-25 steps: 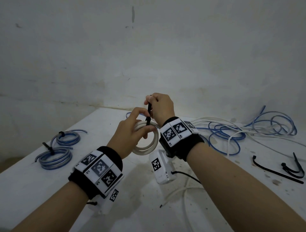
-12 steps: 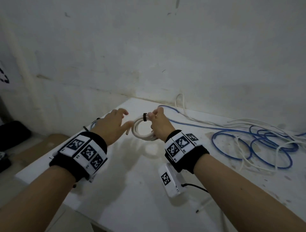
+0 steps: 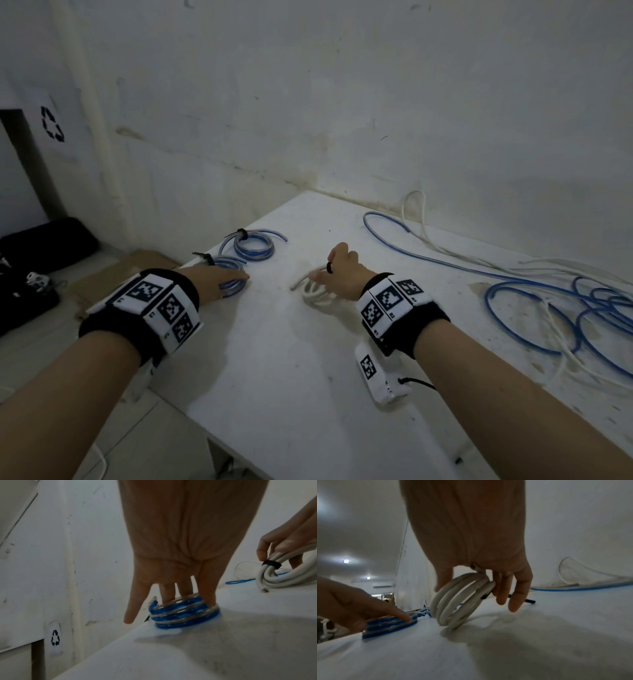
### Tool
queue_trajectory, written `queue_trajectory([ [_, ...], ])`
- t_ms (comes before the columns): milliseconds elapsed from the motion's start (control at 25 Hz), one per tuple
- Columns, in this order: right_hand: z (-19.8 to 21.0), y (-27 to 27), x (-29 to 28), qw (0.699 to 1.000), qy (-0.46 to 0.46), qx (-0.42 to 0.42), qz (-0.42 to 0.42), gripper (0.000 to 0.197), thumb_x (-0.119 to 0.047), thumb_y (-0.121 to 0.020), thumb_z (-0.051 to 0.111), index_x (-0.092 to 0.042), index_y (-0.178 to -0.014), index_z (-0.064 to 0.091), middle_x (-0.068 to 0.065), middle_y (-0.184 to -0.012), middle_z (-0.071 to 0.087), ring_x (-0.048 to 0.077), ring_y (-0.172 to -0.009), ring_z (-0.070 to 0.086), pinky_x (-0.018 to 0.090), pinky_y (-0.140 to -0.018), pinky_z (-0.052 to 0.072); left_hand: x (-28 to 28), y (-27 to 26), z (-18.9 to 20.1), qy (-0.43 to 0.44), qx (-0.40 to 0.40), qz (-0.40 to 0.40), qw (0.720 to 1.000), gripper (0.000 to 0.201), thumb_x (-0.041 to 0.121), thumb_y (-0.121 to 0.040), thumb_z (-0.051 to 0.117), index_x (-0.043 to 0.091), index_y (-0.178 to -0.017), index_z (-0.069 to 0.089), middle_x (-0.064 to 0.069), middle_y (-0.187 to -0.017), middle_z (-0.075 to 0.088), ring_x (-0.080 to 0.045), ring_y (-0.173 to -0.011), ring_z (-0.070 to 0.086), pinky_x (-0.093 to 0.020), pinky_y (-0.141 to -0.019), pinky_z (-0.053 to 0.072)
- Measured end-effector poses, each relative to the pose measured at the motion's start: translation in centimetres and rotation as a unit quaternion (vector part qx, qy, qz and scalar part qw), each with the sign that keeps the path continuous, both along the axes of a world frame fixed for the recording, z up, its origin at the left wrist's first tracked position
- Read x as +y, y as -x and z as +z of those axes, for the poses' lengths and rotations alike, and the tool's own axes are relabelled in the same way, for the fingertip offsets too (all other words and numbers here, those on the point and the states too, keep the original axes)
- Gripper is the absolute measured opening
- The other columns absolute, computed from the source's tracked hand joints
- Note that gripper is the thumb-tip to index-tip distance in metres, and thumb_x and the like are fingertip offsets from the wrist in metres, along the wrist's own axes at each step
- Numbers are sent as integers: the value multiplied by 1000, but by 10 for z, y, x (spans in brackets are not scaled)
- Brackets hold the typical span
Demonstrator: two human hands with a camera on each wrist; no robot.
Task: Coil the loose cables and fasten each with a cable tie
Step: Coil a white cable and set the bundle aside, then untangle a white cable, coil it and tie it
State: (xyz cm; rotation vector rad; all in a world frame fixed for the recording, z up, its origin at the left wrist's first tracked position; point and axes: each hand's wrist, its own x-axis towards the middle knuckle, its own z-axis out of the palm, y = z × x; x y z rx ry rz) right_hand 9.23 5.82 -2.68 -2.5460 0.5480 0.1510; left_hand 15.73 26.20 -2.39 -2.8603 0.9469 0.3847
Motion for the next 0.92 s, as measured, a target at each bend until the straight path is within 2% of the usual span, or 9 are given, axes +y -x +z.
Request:
queue_trajectory([
  [120, 8, 8, -2, 981, 147, 61, 107, 82, -51, -83, 58, -8, -141, 21, 15, -143, 30, 33, -132, 32, 43, -108, 30, 0, 3, 8, 17, -23, 37, 999, 51, 16, -100, 32, 31, -146, 16, 3, -148, 35, -17, -132, 38, -15, -95, 27],
  [240, 8, 3, -2, 962, 201, 105, 152, 84, -51, -84, 57, -7, -143, 17, 16, -144, 32, 32, -131, 35, 40, -103, 33, 5, -8, 8, 56, 22, 59, 996, 59, 6, -94, 42, 21, -146, 19, -4, -137, 50, -22, -124, 49, -24, -97, 36],
  [360, 6, -2, 5, 954, 202, 121, 185, 83, -57, -82, 56, -7, -139, 24, 16, -138, 41, 32, -122, 45, 38, -94, 38, 8, -14, 11, 20, 15, 61, 998, 52, 5, -93, 46, 18, -141, 34, -6, -137, 50, -22, -124, 47, -23, -95, 36],
  [440, 1, 0, 12, 941, 244, 125, 199, 84, -63, -76, 58, -7, -134, 32, 14, -129, 50, 30, -112, 52, 35, -84, 40, 6, -12, 13, 1, -4, 52, 999, 47, 5, -92, 45, 20, -137, 42, -5, -136, 50, -20, -124, 47, -22, -93, 35],
  [520, -1, 0, 17, 933, 282, 112, 196, 80, -65, -72, 60, -10, -127, 40, 12, -124, 52, 29, -108, 54, 35, -80, 42, 4, -9, 15, -6, -11, 50, 999, 45, 6, -92, 44, 21, -135, 44, -4, -136, 51, -19, -123, 48, -21, -92, 35],
  [600, 1, -1, 24, 934, 277, 106, 201, 79, -63, -72, 62, -12, -128, 40, 12, -128, 44, 30, -113, 49, 38, -86, 42, 3, -9, 15, -11, -16, 53, 998, 44, 6, -93, 44, 20, -134, 45, -3, -136, 51, -19, -124, 48, -21, -92, 35],
  [760, 6, -6, 54, 952, 182, 97, 227, 84, -54, -75, 67, -10, -138, 32, 15, -137, 30, 32, -126, 36, 40, -95, 39, 5, -14, 13, -2, -25, 51, 998, 35, 7, -91, 49, 10, -126, 55, -8, -128, 58, -23, -117, 53, -26, -92, 39],
  [880, 3, -13, 75, 959, 152, 65, 229, 88, -51, -74, 69, -9, -140, 29, 14, -141, 29, 31, -129, 32, 40, -100, 37, 5, -14, 12, 1, -24, 47, 999, 30, 8, -90, 50, 8, -120, 59, -11, -113, 60, -24, -104, 56, -27, -82, 39],
  [920, 1, -16, 79, 960, 148, 58, 232, 88, -51, -74, 70, -9, -140, 30, 14, -140, 31, 30, -128, 33, 40, -101, 38, 4, -13, 12, 2, -24, 46, 999, 30, 8, -91, 49, 10, -120, 59, -12, -115, 60, -25, -106, 56, -27, -83, 39],
])
